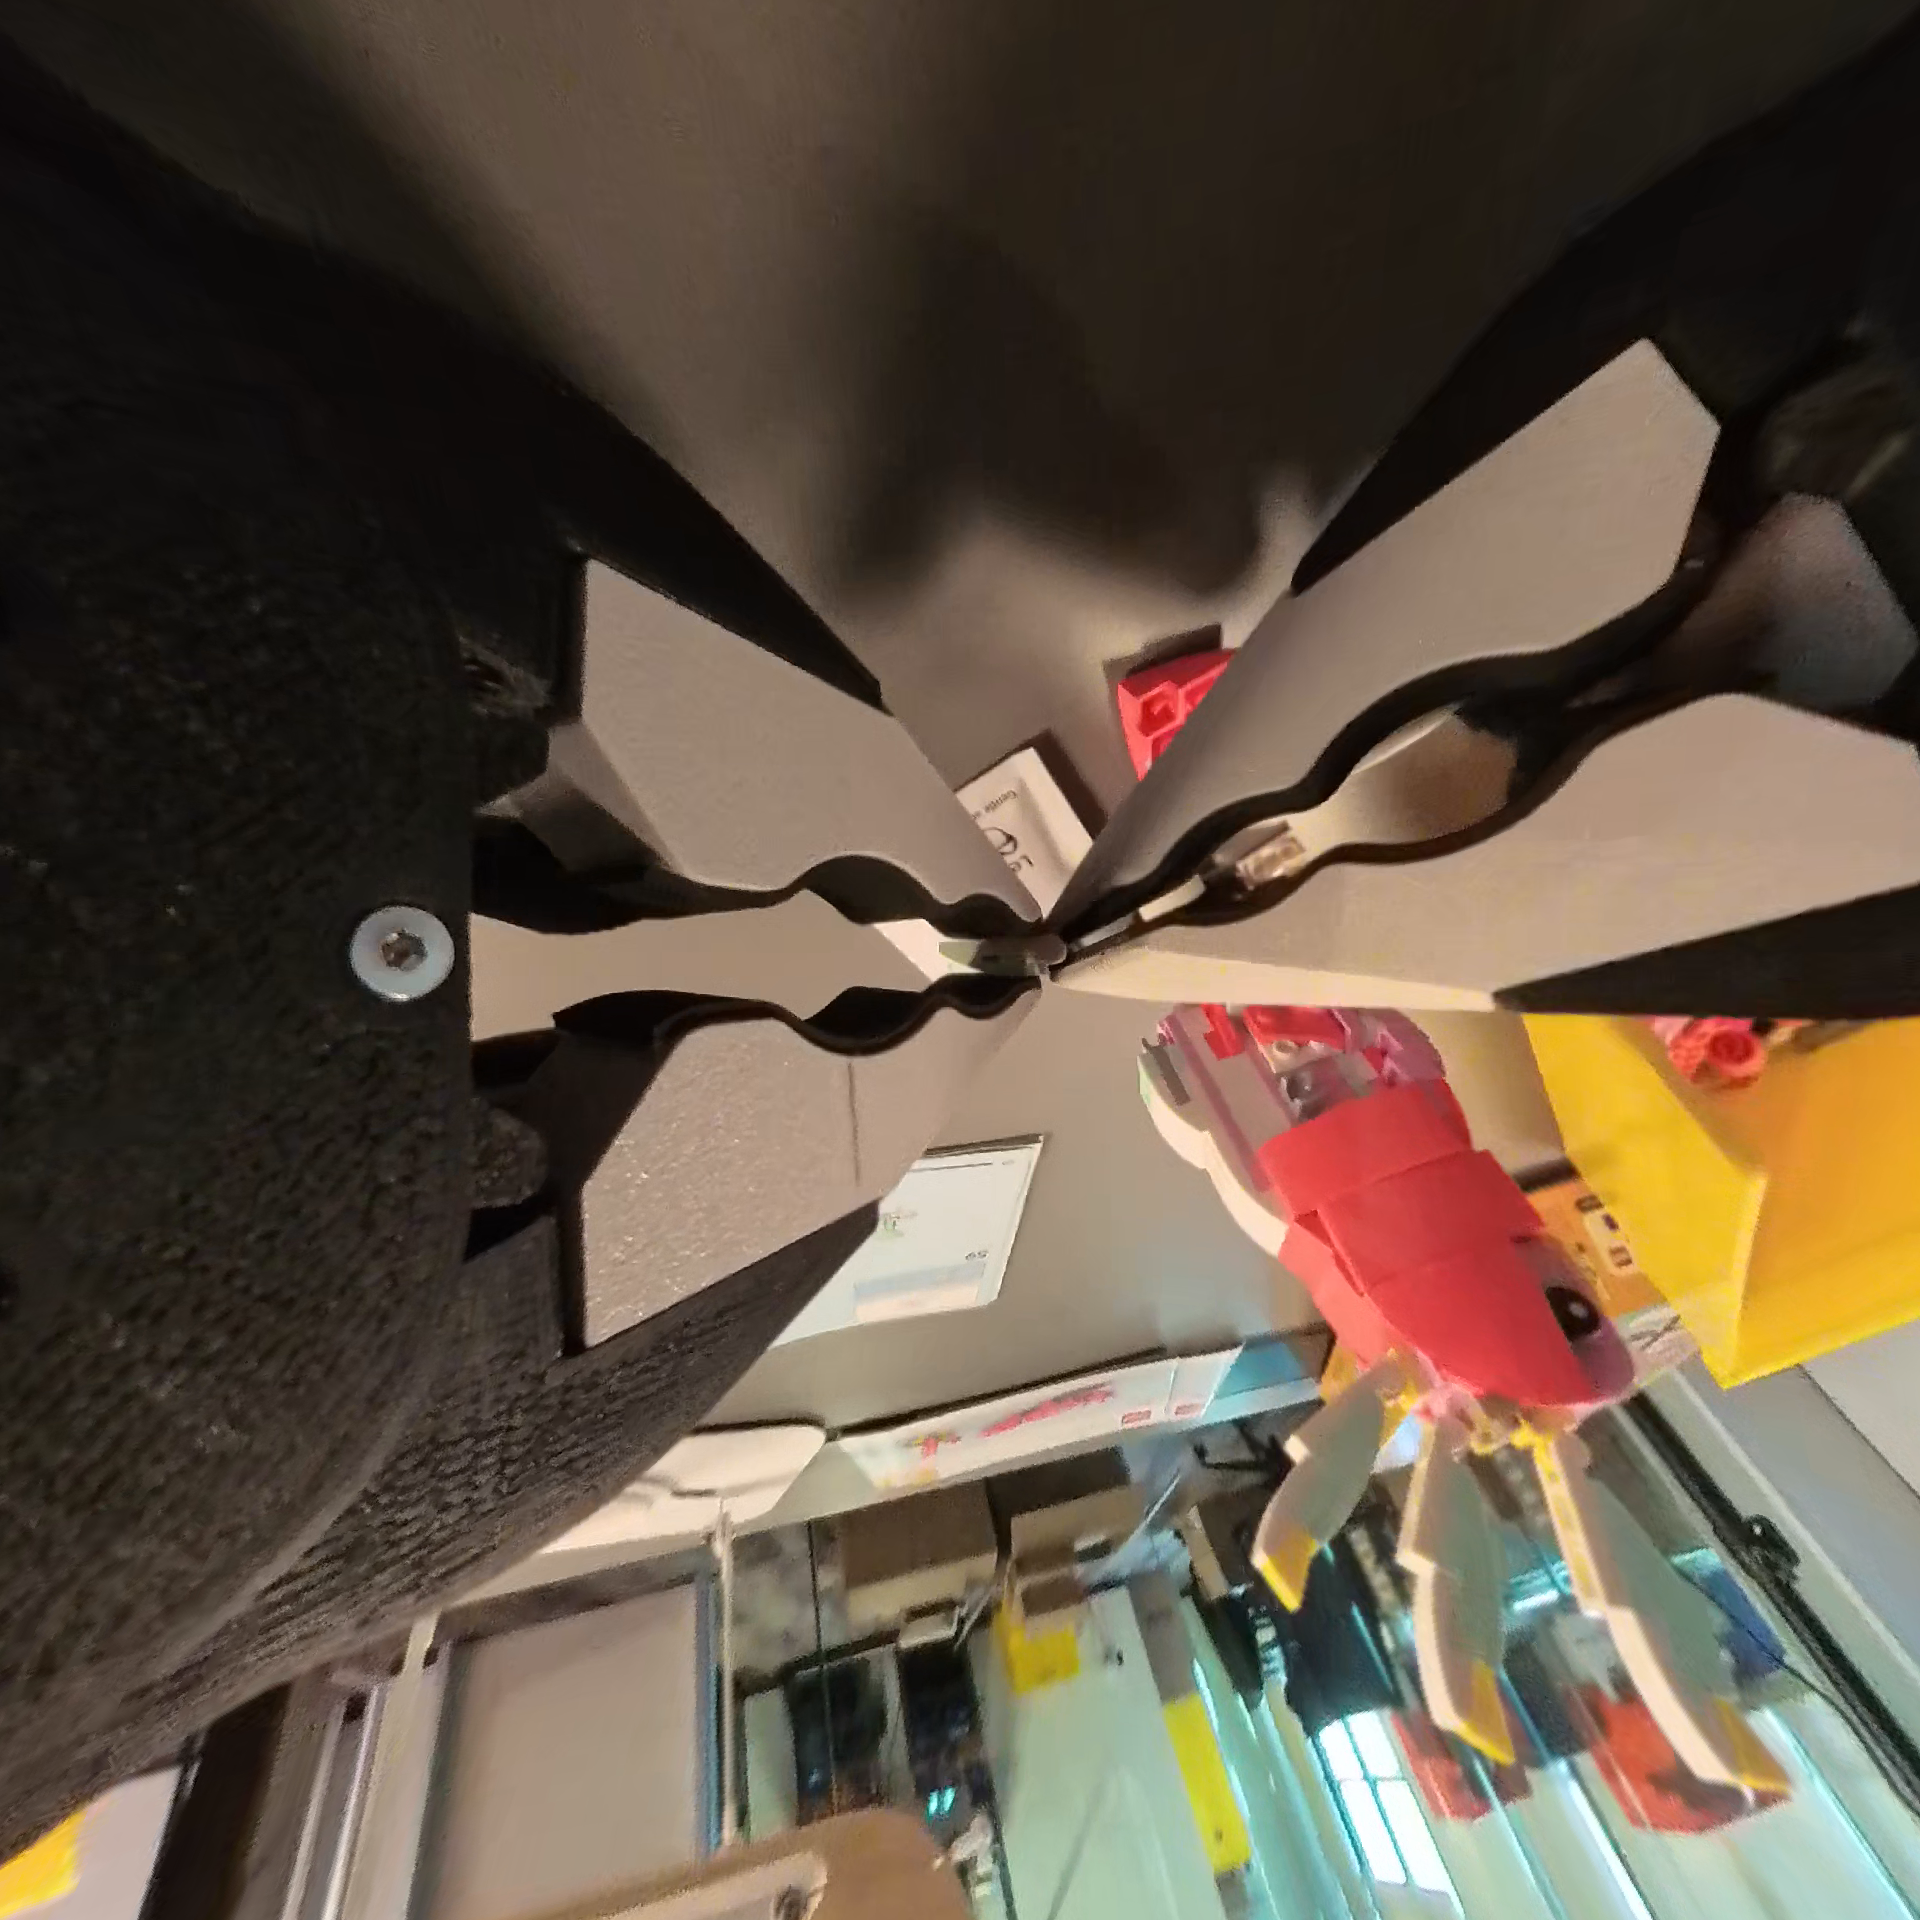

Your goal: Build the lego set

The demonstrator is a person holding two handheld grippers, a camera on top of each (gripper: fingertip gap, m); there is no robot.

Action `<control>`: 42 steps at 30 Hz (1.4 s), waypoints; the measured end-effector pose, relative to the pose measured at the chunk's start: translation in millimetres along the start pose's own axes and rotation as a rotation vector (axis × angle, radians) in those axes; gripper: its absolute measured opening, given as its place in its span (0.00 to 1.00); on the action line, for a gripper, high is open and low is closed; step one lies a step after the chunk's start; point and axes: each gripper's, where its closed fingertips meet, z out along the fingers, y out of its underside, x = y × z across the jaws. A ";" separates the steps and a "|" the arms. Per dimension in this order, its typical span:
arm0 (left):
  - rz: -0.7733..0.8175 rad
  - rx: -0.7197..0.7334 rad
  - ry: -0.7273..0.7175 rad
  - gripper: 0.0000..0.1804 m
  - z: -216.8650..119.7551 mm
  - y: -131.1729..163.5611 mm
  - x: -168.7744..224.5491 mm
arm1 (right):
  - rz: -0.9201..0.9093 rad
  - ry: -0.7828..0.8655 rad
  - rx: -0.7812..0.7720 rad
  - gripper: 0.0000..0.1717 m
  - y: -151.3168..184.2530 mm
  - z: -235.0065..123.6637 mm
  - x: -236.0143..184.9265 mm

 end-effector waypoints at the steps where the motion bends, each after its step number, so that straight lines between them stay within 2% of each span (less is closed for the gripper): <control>1: -0.009 0.000 0.000 0.01 -0.2 0.2 -0.6 | -0.006 0.014 -0.004 0.02 -0.2 0.2 0.8; 7: 0.022 -0.008 -0.013 0.01 -0.7 -0.2 -1.3 | -0.139 0.092 -0.038 0.02 -0.7 -0.4 3.2; 19: 0.127 -0.023 -0.055 0.01 2.7 4.1 -1.2 | -0.189 0.112 0.035 0.03 2.2 4.7 3.5; 21: 0.062 0.000 -0.044 0.01 2.7 1.3 -1.3 | -0.234 0.154 0.056 0.02 1.8 3.3 6.7; 24: -0.233 0.086 0.027 0.14 -3.7 -13.6 -7.2 | -0.331 0.288 0.076 0.03 2.7 -3.6 23.4; 26: -0.377 0.092 0.043 0.21 -4.2 -13.5 -14.6 | -0.349 0.357 0.122 0.02 -0.8 -10.3 32.2; 33: -0.559 0.159 0.110 0.21 -4.6 -21.1 -15.8 | -0.537 0.502 0.215 0.02 -15.8 -21.7 33.4; 42: -0.666 0.221 0.152 0.16 -8.6 -23.5 -21.0 | -0.578 0.501 0.228 0.02 -21.6 -18.3 25.3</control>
